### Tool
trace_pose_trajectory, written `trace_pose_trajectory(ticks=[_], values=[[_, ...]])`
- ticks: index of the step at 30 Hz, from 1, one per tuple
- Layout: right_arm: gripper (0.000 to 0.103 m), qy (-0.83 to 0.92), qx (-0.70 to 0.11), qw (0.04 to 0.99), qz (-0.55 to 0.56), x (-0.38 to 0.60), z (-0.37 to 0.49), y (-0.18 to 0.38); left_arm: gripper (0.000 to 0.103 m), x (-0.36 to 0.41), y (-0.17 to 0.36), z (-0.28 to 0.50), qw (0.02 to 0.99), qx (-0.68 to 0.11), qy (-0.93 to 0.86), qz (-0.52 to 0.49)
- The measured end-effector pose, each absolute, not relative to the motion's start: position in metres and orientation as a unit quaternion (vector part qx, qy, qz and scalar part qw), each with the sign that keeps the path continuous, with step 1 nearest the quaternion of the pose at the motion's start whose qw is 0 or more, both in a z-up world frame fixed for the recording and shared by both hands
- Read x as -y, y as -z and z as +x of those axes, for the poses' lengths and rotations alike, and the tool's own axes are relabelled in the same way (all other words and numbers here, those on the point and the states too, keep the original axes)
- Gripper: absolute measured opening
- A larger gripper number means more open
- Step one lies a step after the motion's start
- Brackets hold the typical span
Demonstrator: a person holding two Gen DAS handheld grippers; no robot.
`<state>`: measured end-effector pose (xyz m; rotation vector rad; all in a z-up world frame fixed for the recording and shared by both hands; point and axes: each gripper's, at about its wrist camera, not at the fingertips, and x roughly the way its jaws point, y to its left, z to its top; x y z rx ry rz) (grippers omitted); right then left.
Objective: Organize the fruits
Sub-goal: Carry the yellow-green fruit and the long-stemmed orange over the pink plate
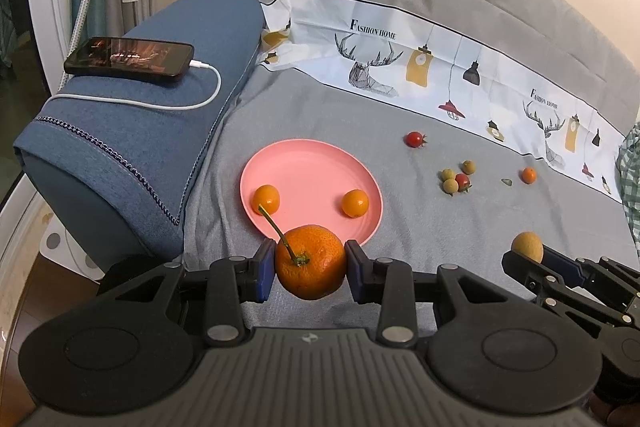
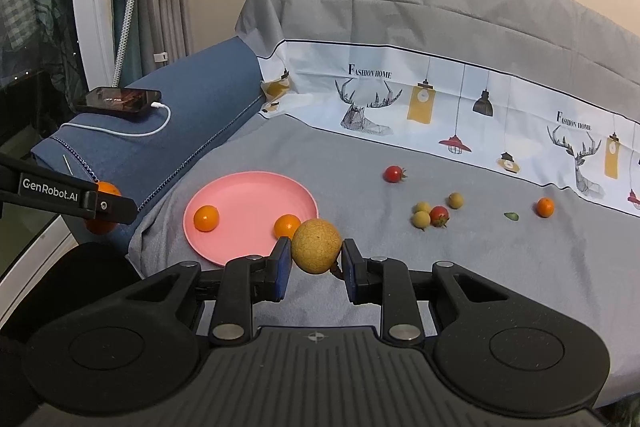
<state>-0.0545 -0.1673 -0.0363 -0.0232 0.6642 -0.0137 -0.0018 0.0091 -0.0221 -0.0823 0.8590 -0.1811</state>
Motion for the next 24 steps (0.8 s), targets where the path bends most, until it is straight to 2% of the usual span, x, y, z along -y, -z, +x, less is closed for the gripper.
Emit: trace_pose_trajectory(ticks=[24], values=[[0.028, 0.005, -0.346, 0.938, -0.03, 0.163, -0.029, 0.047, 0.041, -0.016, 0.03, 0.026, 0.9, -0.425, 0.076, -0.052]])
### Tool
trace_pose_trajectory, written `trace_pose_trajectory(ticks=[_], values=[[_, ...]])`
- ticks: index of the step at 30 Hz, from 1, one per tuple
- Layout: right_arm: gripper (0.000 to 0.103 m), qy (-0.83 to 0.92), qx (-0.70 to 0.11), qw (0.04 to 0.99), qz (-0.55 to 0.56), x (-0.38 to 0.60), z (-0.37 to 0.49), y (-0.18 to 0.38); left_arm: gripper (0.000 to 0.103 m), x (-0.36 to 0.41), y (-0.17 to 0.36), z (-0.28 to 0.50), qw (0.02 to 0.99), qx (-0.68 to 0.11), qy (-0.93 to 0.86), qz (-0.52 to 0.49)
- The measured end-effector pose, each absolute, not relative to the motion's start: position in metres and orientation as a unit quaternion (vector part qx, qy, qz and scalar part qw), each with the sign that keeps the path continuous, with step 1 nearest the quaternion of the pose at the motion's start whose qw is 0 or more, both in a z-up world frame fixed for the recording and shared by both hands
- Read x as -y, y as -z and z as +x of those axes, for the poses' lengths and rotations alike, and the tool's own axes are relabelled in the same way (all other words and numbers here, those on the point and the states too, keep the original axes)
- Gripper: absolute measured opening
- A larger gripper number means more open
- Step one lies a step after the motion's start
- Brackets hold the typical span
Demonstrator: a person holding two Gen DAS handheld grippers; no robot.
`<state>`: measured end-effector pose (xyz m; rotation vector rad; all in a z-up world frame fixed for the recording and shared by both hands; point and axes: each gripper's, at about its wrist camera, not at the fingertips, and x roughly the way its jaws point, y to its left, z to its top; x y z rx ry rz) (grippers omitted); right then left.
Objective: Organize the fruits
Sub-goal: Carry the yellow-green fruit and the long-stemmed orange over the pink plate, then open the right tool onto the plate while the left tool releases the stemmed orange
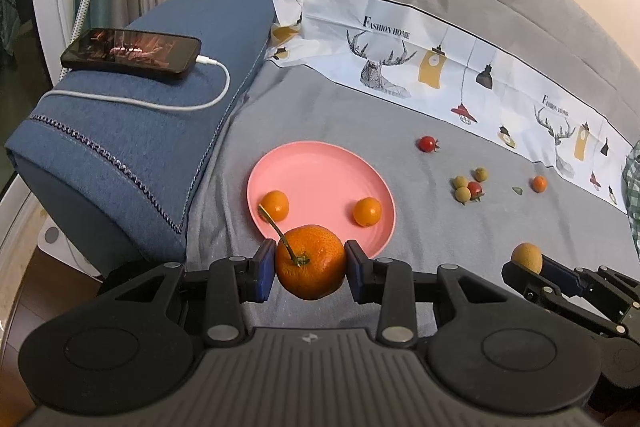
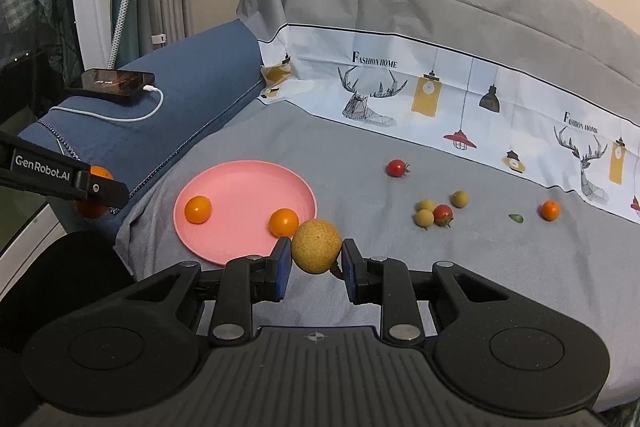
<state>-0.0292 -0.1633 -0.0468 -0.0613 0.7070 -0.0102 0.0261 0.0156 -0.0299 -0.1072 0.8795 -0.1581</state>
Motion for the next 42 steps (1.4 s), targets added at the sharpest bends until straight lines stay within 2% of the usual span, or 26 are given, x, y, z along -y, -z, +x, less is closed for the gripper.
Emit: trace_pose_trajectory(ticks=[13, 42], values=[[0.028, -0.013, -0.368, 0.929, -0.023, 0.161, 0.013, 0.065, 0.041, -0.005, 0.042, 0.077, 0.894, -0.441, 0.067, -0.045], [0.028, -0.053, -0.439, 0.897, -0.018, 0.147, 0.127, 0.147, 0.041, 0.03, 0.124, 0.209, 0.855, -0.517, 0.037, 0.02]])
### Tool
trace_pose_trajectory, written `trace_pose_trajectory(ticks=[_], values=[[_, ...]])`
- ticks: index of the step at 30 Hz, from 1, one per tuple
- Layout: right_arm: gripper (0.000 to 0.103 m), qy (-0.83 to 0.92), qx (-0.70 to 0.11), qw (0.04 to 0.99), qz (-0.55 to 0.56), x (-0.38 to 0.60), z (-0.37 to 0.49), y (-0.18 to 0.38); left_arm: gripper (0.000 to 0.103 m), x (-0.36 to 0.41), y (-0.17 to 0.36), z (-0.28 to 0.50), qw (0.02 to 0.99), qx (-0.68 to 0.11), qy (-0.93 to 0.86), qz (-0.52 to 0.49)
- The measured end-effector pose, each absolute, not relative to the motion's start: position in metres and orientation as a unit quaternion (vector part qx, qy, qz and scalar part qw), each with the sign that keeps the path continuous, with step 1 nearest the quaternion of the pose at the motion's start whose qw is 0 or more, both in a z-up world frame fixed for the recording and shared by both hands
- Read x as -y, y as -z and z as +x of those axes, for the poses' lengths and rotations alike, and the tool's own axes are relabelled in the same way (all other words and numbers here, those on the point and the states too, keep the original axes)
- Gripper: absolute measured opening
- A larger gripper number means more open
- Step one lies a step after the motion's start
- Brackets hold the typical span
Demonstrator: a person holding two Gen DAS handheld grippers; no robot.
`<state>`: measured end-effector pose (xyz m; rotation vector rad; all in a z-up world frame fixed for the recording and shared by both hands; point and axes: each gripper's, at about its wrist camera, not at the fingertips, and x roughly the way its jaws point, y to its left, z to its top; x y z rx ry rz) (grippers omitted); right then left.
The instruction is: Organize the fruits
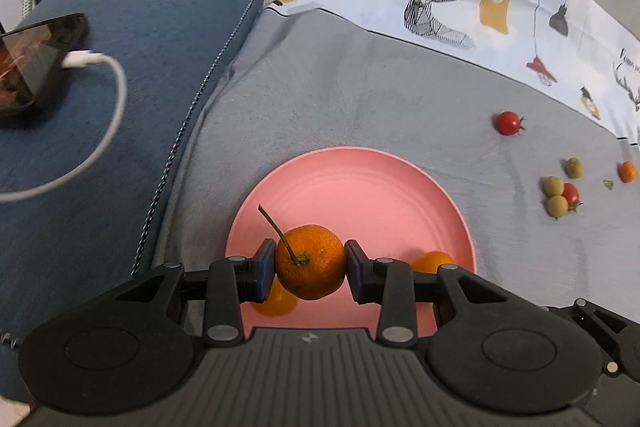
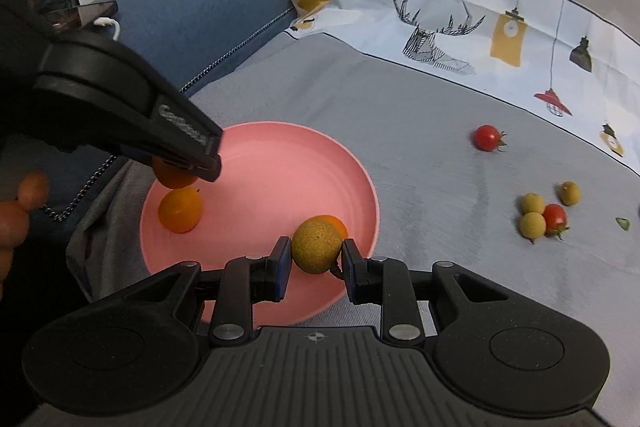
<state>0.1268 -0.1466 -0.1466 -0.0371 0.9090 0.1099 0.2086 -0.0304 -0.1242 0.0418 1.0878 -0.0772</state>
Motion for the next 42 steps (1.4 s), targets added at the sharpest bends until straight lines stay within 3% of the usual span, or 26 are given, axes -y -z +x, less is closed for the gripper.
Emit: trace_pose_trajectory(ticks=[4, 5, 6, 7, 8, 11, 19, 28, 42], values=[[0.028, -0.057, -0.438, 0.897, -0.024, 0.145, 0.136, 0.151, 0.042, 0.034, 0.129, 0.221, 0.856, -0.514, 0.037, 0.029], [0.028, -0.062, -0.438, 0.897, -0.027, 0.144, 0.139, 0.151, 0.052, 0.034, 0.129, 0.223, 0.858, -0.511, 0.039, 0.03], [0.028, -0.065, -0.437, 0.897, -0.028, 0.144, 0.141, 0.151, 0.077, 0.034, 0.127, 0.224, 0.86, -0.509, 0.041, 0.03], [0.029, -0.069, -0.435, 0.897, -0.027, 0.144, 0.143, 0.151, 0.091, 0.034, 0.124, 0.225, 0.862, -0.504, 0.043, 0.031], [0.037, -0.074, -0.431, 0.899, -0.026, 0.144, 0.144, 0.149, 0.103, 0.033, 0.119, 0.223, 0.869, -0.491, 0.039, 0.034], [0.064, -0.076, -0.421, 0.903, -0.031, 0.146, 0.142, 0.142, 0.103, 0.031, 0.108, 0.214, 0.887, -0.458, 0.039, 0.047], [0.092, -0.045, -0.456, 0.889, 0.012, 0.158, 0.099, 0.126, 0.103, 0.02, 0.1, 0.16, 0.871, -0.487, 0.031, 0.056], [0.099, -0.013, -0.403, 0.915, -0.009, 0.152, 0.04, 0.077, 0.103, 0.003, 0.076, 0.08, 0.874, -0.483, 0.003, 0.053], [0.102, -0.021, -0.317, 0.948, -0.032, 0.147, -0.041, 0.022, 0.103, 0.015, 0.023, 0.001, 0.911, -0.409, 0.017, 0.052]])
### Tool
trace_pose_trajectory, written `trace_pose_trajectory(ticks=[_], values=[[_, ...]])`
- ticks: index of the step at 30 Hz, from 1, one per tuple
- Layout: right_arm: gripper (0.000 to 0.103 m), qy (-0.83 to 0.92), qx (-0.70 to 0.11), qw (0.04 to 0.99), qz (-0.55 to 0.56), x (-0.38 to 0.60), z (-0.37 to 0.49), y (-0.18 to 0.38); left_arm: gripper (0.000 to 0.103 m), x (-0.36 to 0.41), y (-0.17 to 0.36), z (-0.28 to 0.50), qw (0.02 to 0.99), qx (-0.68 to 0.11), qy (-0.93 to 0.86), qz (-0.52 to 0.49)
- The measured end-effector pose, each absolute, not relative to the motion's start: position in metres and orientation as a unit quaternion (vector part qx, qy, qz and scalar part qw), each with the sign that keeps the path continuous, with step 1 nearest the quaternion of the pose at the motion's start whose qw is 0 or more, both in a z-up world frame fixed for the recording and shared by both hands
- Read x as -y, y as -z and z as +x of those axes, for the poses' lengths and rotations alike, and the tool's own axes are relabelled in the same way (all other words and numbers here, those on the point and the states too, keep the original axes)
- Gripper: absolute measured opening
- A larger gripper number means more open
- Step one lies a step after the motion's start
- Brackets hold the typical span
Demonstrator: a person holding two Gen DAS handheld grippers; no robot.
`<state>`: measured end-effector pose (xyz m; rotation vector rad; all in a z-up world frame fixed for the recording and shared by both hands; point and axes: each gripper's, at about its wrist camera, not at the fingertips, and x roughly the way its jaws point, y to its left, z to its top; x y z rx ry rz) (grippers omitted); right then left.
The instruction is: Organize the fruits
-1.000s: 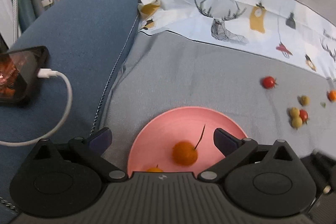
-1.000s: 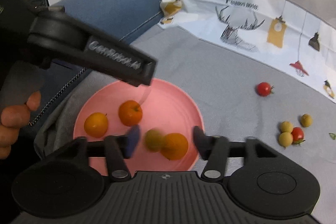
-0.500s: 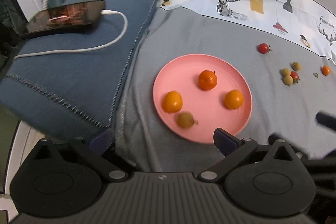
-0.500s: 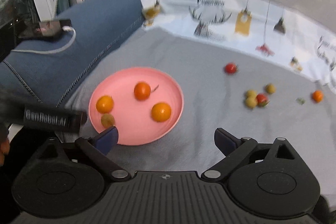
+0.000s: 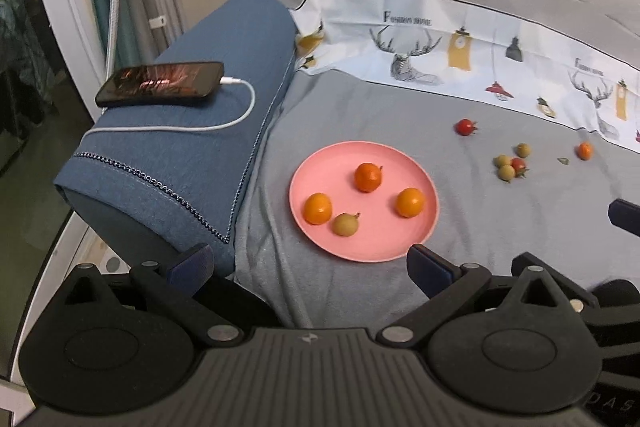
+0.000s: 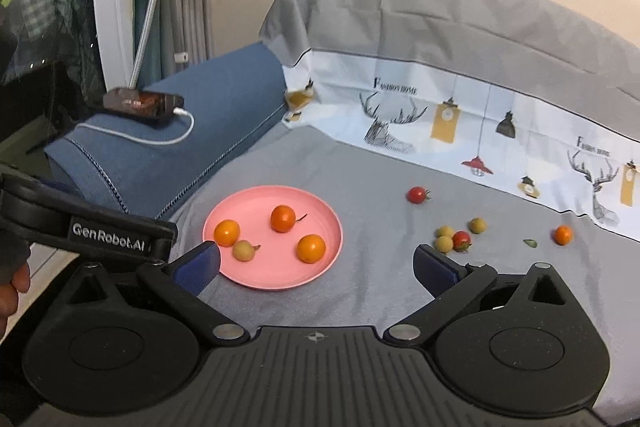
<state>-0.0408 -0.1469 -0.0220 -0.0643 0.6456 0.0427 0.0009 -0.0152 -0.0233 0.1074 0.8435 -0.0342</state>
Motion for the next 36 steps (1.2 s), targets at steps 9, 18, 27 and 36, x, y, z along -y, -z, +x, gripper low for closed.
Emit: trace_pose_trajectory(ticks=[9, 18, 27, 36], values=[[0.102, -0.018, -0.299, 0.954, -0.028, 0.148, -0.068, 0.011, 0.103, 0.019, 0.012, -0.021, 0.918, -0.392, 0.021, 0.054], [0.102, -0.017, -0.295, 0.955, -0.026, 0.146, -0.069, 0.011, 0.103, 0.014, 0.012, -0.021, 0.919, -0.389, 0.014, 0.054], [0.102, -0.017, -0.297, 0.954, -0.027, 0.144, -0.069, 0.011, 0.103, 0.01, 0.014, -0.019, 0.918, -0.394, 0.012, 0.053], [0.102, -0.018, -0.304, 0.952, -0.022, 0.146, -0.066, 0.015, 0.103, 0.011, 0.017, -0.015, 0.914, -0.401, 0.011, 0.055]])
